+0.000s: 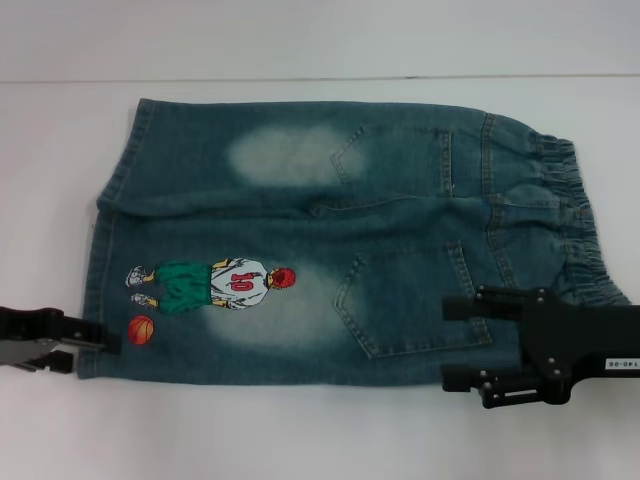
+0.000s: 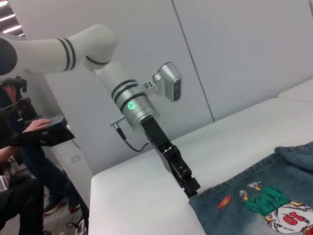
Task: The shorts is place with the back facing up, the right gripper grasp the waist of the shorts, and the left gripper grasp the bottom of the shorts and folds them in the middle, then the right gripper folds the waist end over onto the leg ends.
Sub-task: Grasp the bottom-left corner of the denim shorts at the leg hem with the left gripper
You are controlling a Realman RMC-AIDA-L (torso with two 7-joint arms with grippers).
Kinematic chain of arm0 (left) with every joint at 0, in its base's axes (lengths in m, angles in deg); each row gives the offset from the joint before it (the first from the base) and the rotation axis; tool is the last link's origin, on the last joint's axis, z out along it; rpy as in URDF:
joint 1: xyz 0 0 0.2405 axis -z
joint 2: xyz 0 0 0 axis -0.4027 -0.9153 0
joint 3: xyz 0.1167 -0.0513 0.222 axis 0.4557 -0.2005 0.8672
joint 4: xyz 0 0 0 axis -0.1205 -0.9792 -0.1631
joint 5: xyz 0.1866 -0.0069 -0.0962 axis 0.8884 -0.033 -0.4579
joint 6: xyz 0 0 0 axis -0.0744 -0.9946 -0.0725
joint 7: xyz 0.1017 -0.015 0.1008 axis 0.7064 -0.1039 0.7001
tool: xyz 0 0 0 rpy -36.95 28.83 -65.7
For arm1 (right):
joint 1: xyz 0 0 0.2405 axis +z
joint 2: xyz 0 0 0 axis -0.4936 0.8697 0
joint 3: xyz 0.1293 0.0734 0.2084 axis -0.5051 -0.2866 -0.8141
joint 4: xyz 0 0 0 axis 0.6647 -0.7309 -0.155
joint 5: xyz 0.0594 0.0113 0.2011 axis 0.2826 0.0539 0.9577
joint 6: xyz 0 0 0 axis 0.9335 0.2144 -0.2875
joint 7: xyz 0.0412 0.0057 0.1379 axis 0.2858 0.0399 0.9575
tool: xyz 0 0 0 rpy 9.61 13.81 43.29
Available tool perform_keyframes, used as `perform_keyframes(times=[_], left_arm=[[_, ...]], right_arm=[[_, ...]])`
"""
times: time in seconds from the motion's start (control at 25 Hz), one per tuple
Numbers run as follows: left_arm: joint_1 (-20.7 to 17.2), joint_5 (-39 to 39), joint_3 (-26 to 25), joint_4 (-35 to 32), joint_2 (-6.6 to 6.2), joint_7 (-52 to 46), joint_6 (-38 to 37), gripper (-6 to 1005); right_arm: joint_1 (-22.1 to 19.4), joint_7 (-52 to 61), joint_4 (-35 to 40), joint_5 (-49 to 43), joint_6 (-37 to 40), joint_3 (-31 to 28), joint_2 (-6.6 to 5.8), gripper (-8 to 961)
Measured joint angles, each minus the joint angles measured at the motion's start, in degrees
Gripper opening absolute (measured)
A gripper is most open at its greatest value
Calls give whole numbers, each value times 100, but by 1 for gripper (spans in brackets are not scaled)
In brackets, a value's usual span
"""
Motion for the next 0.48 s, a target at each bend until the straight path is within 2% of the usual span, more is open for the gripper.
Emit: perform_keyframes(times=[0.48], left_arm=[[117, -40, 24, 144, 34, -4, 33, 788]], right_arm=[[6, -8, 3, 0, -49, 16, 0, 917]])
